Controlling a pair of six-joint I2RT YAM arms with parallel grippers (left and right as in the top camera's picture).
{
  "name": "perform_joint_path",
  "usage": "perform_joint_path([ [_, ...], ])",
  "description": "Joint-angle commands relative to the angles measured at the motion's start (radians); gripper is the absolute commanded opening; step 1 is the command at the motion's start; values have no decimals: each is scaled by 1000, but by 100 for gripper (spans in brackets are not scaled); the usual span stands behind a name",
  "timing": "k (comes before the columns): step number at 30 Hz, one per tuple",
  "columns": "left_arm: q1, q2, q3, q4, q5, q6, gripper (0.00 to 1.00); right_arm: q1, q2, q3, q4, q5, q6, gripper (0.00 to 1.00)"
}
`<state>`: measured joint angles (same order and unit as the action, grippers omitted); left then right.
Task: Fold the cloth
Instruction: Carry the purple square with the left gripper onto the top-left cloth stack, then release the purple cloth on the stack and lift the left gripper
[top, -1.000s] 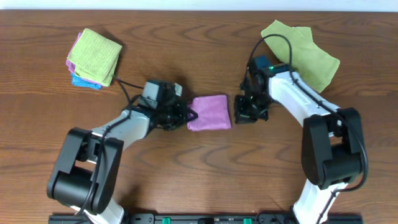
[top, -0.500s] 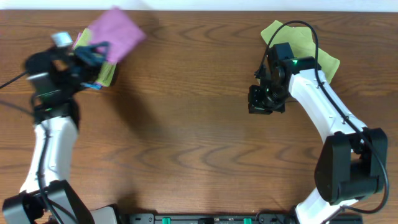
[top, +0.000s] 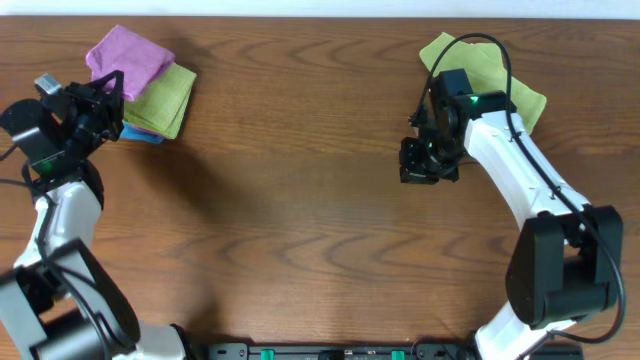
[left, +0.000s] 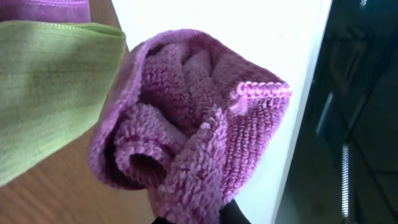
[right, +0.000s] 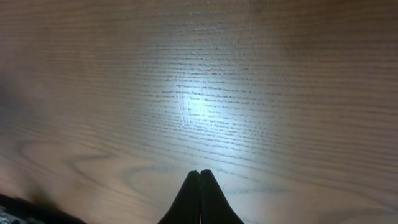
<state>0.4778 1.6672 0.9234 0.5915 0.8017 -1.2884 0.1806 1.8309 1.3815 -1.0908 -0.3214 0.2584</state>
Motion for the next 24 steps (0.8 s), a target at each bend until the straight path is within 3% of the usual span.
perform_joint_path([
  [1,4,67,12,45,-8,-48,6,-3,-17,19,-13,3,-13,2],
  [10,3,227,108,53,31,-51,5,4,-17,19,-24,3,-11,1],
  [24,6,249,113,-60,-48,-5,6,47,-17,19,-20,4,-1,1],
])
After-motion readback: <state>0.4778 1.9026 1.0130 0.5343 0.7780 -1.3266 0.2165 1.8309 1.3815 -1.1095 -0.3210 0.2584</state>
